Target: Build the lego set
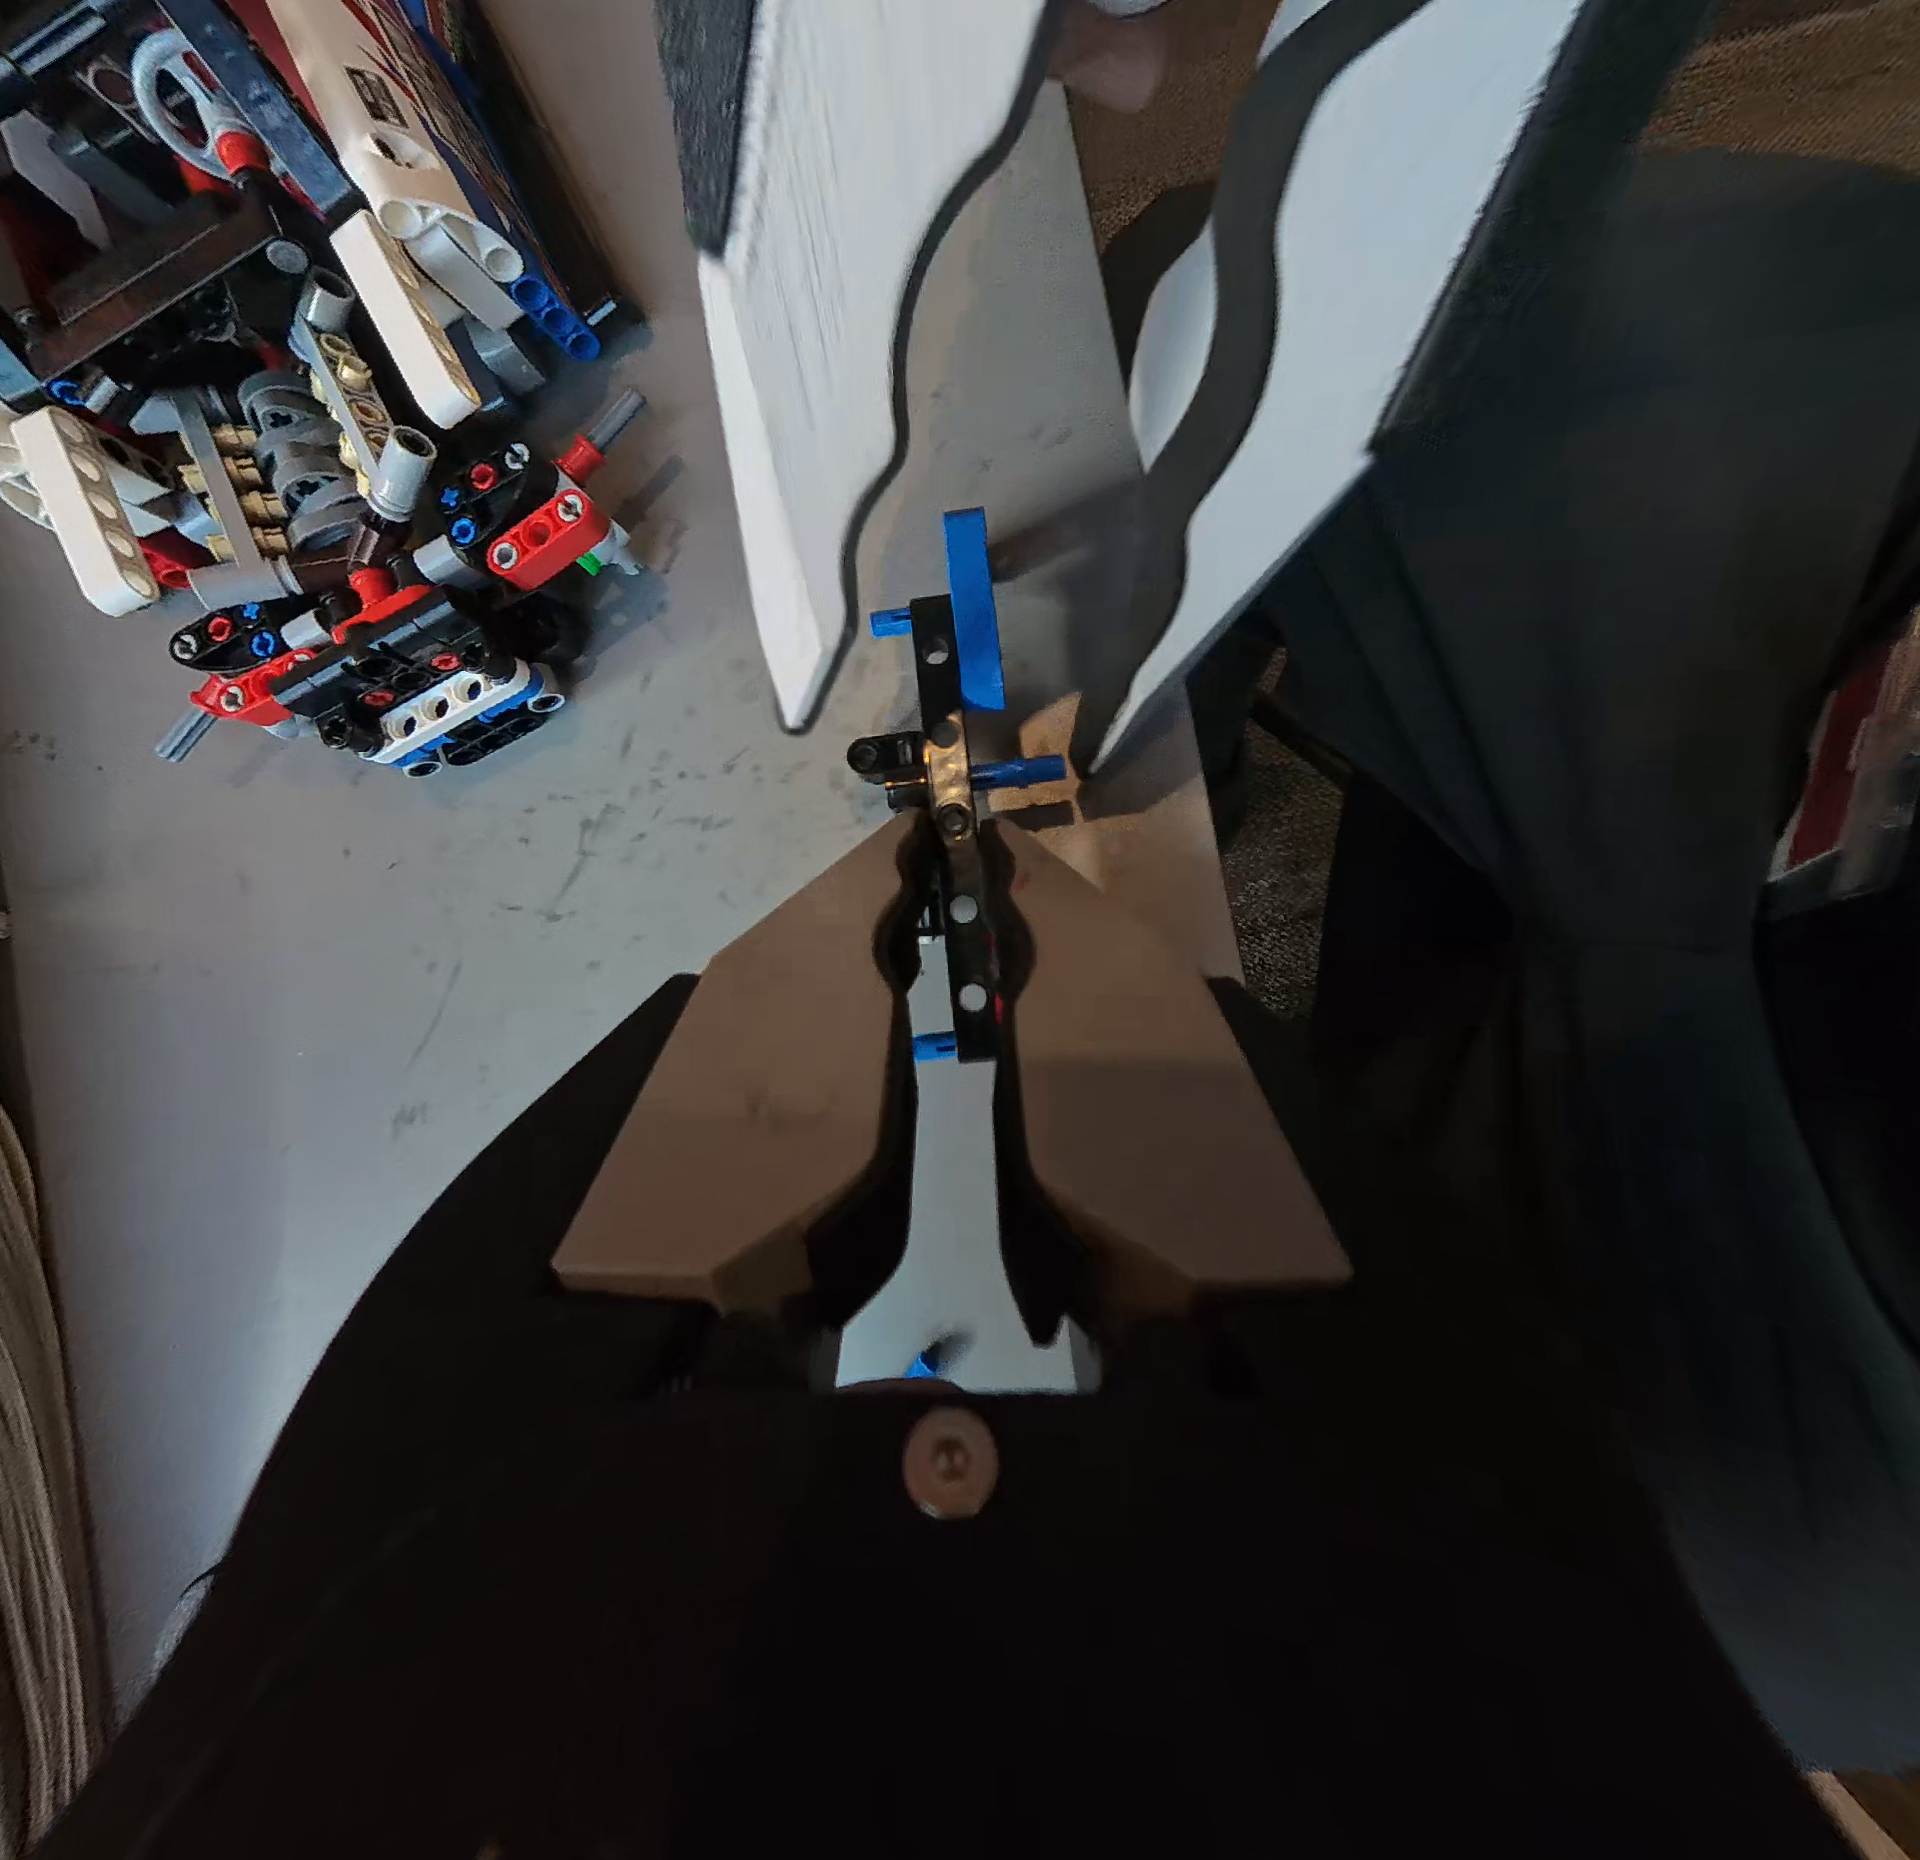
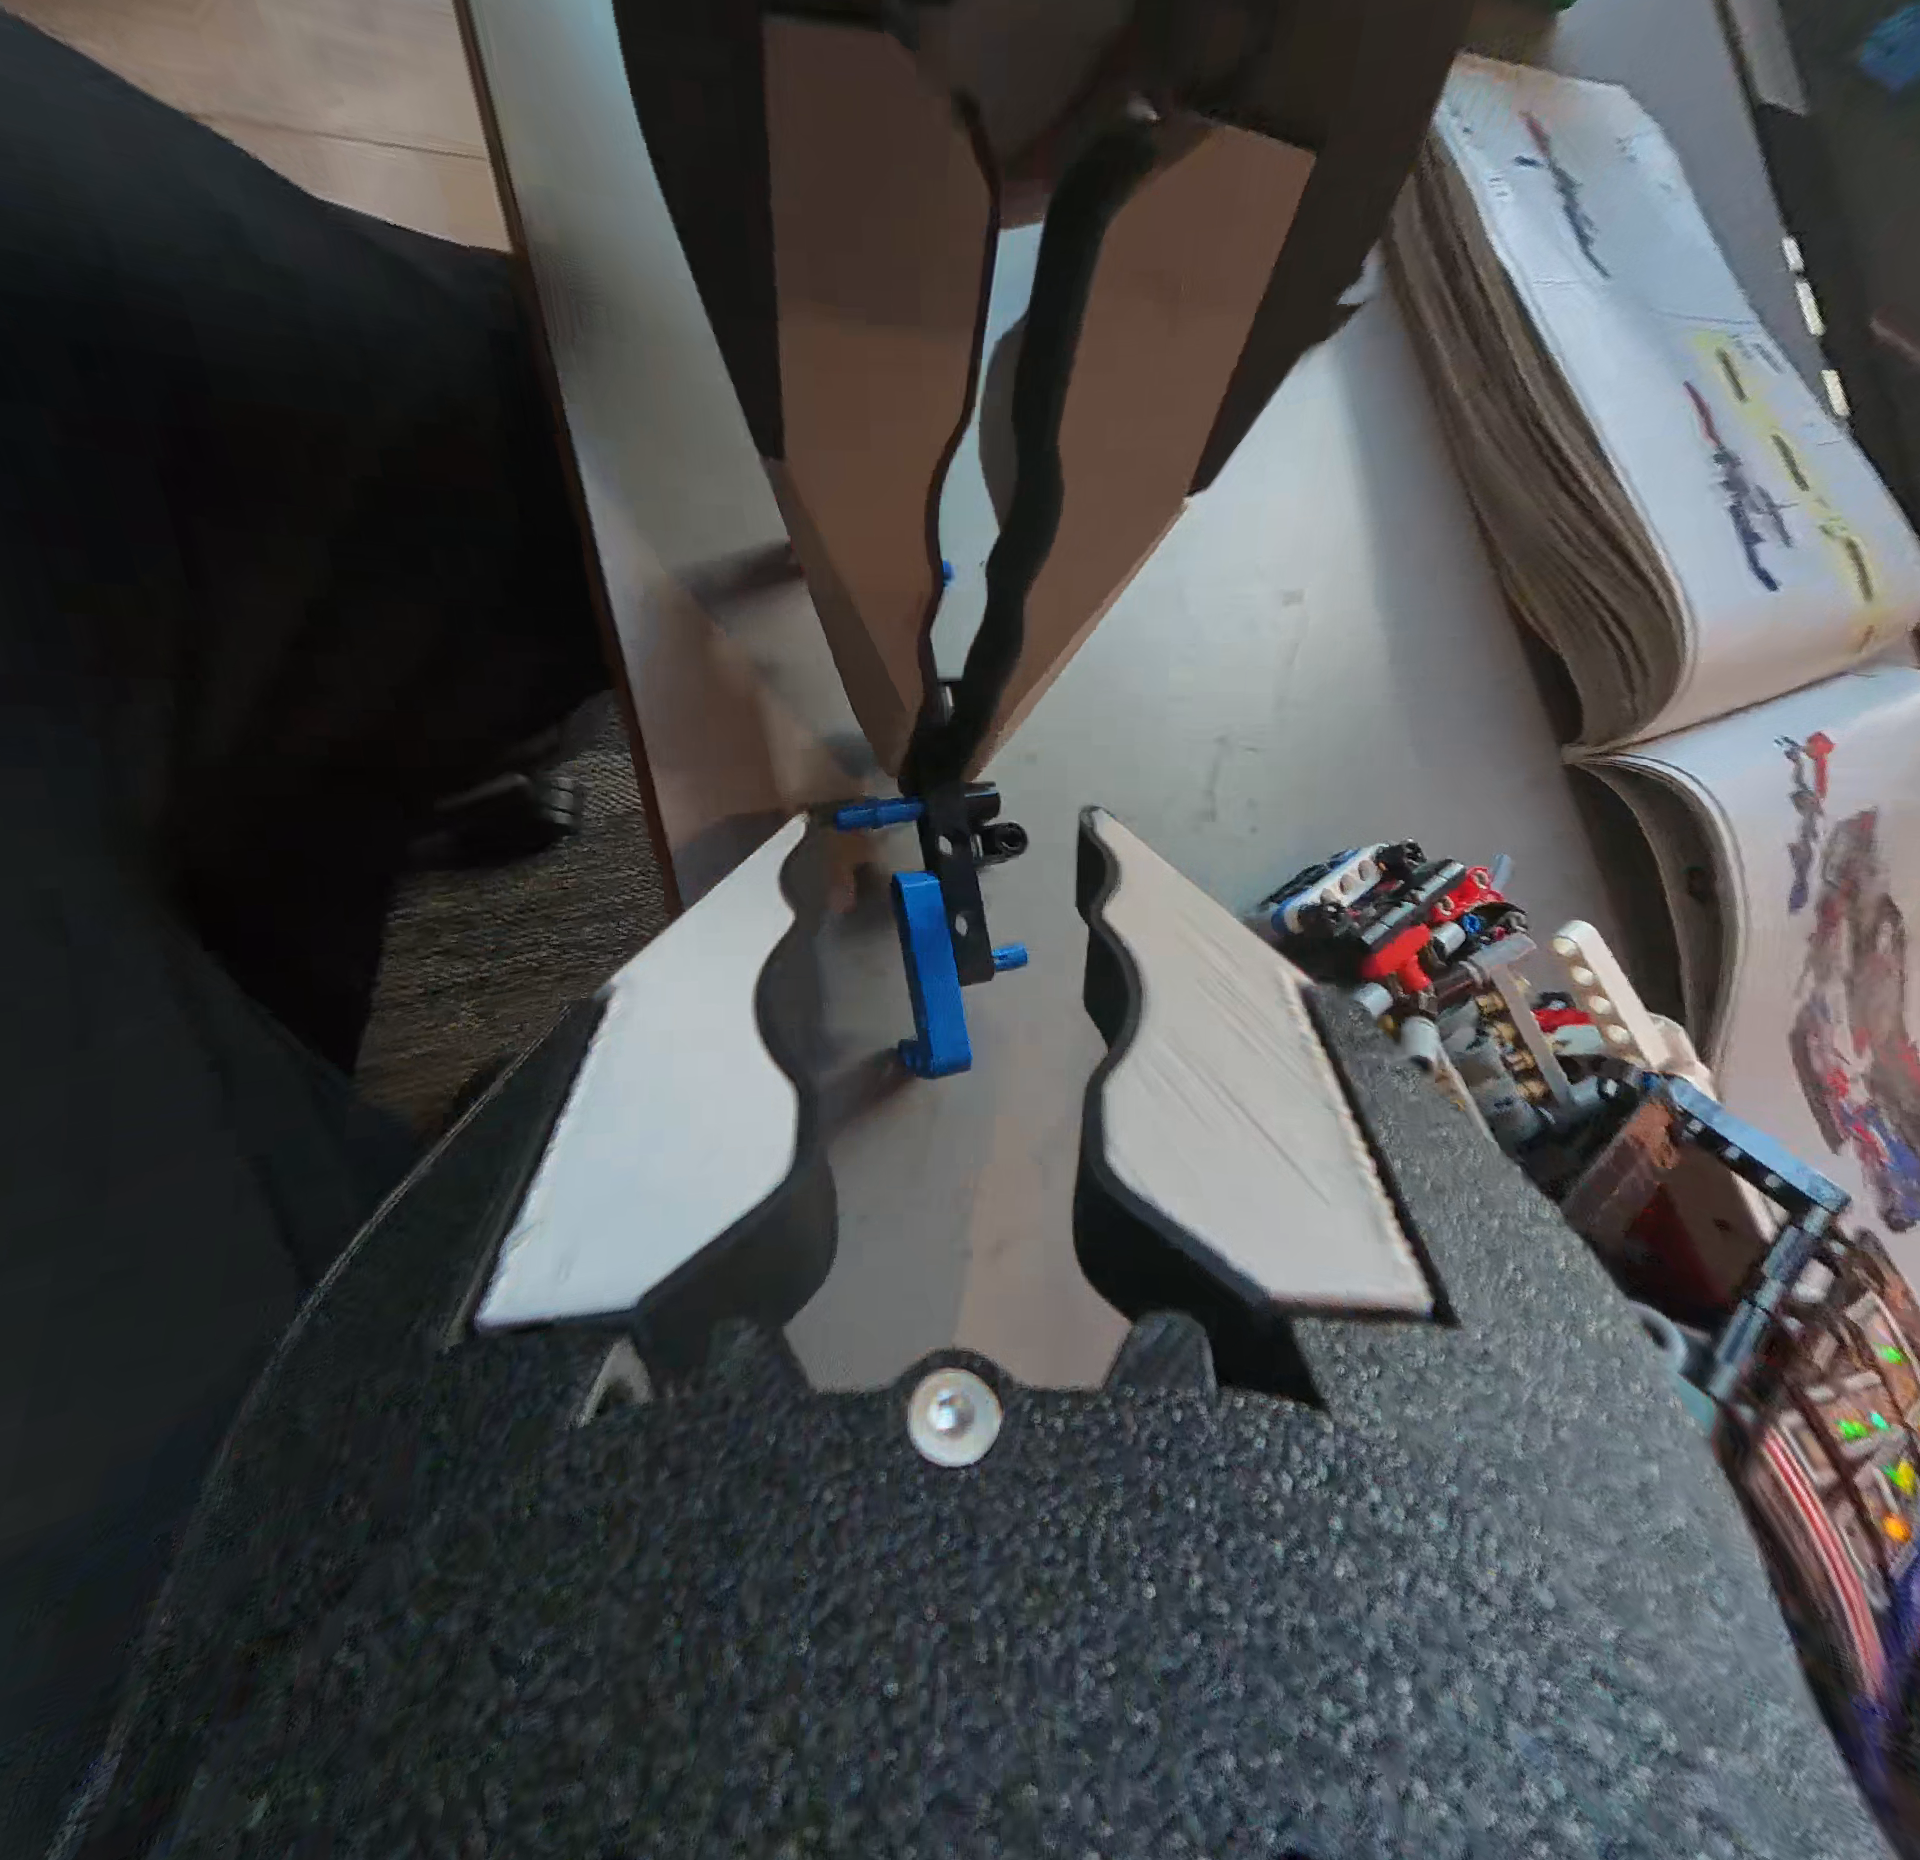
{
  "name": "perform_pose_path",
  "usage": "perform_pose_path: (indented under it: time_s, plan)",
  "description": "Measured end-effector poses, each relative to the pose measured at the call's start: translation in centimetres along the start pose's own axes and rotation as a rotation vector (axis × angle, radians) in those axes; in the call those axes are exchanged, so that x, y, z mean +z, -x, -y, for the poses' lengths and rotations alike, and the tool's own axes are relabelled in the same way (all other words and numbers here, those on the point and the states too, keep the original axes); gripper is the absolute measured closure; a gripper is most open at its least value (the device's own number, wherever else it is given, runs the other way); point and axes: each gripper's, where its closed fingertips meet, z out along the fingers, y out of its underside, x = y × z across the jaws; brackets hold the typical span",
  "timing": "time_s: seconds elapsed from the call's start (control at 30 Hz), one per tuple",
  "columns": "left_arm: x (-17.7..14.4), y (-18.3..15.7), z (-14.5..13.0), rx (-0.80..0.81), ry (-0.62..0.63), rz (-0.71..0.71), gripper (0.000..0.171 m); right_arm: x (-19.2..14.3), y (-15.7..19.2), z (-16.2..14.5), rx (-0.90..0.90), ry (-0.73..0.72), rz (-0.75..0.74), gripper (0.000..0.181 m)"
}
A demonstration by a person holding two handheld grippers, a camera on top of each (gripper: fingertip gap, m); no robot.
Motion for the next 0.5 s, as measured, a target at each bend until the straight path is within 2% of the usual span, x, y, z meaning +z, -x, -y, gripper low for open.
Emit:
perform_pose_path:
  time_s: [0.17, 0.5]
  plan:
    - [-0.08, -0.07, -0.03, -0.007, -0.027, -0.009, 0.166, 0.65, 0.70, 0.11, 0.014, -0.058, 0.137, 0.145]
    - [-0.08, -0.08, 0.02, -0.019, -0.040, -0.032, 0.166, 0.99, 1.15, 0.12, 0.046, -0.114, 0.264, 0.147]
